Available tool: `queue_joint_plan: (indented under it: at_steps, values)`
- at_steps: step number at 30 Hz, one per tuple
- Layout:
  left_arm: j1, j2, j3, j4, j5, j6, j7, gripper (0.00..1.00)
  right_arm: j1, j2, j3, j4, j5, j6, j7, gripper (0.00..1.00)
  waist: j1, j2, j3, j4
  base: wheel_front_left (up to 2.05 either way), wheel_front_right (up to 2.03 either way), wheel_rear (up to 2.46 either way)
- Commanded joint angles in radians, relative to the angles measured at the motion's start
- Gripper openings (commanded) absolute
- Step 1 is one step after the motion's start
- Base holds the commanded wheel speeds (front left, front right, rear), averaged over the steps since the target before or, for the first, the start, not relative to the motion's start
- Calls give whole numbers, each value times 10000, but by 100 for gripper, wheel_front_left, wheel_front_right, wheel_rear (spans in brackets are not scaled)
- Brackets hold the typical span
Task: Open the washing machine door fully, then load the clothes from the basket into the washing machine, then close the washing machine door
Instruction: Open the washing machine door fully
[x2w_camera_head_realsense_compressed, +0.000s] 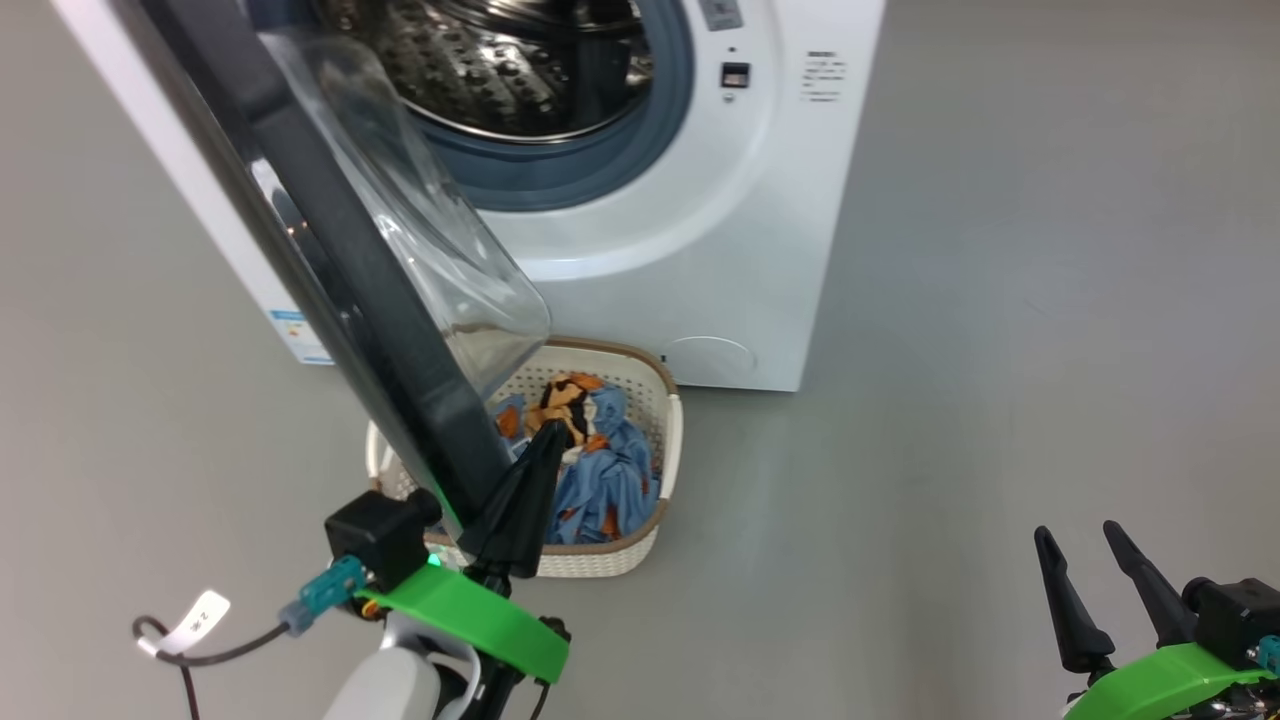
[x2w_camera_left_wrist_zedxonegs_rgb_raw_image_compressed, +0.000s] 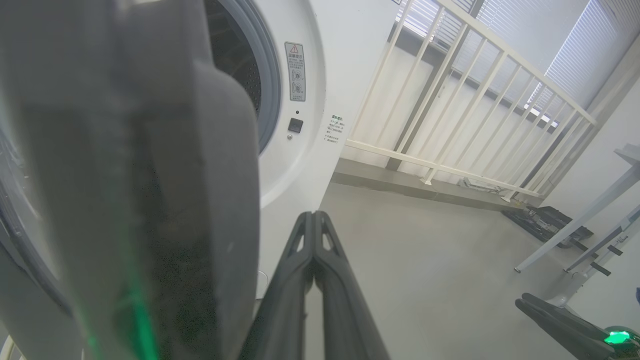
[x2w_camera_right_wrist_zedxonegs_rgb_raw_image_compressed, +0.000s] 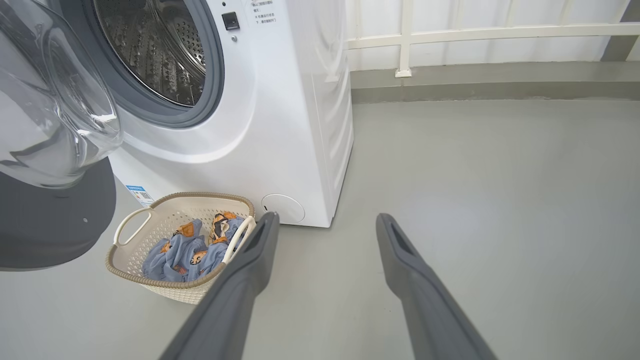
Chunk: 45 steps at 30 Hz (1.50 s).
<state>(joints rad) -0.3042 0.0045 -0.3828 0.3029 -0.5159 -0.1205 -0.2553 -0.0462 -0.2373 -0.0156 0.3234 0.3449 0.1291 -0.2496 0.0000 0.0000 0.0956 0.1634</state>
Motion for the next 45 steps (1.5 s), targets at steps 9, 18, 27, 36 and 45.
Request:
queue_joint_plan:
  at_steps: [9,18,27,36,45]
  values:
    - [489,458,947,-579,119,399,-65,0,-11,-335,252,-241,-115,16,-122,100,0,0,-173,997,0,0,0]
    - [1224,457,1619,-1076,548,557,-65,0,1,-365,325,-216,-79,16,-122,100,0,0,-196,1568,0,0,0]
    - [1348,626,3521,-1184,1046,837,-65,0,-110,-354,402,-255,-124,16,-122,100,0,0,150,1919,0,0,0]
    - [541,1173,5258,-521,1387,986,-65,0,-361,-448,453,-296,-128,16,-122,100,0,0,735,1963,0,0,0]
    - [-548,1707,6740,290,1743,1089,-65,0,-811,-648,474,-341,-140,16,-122,100,0,0,1510,1884,0,0,0]
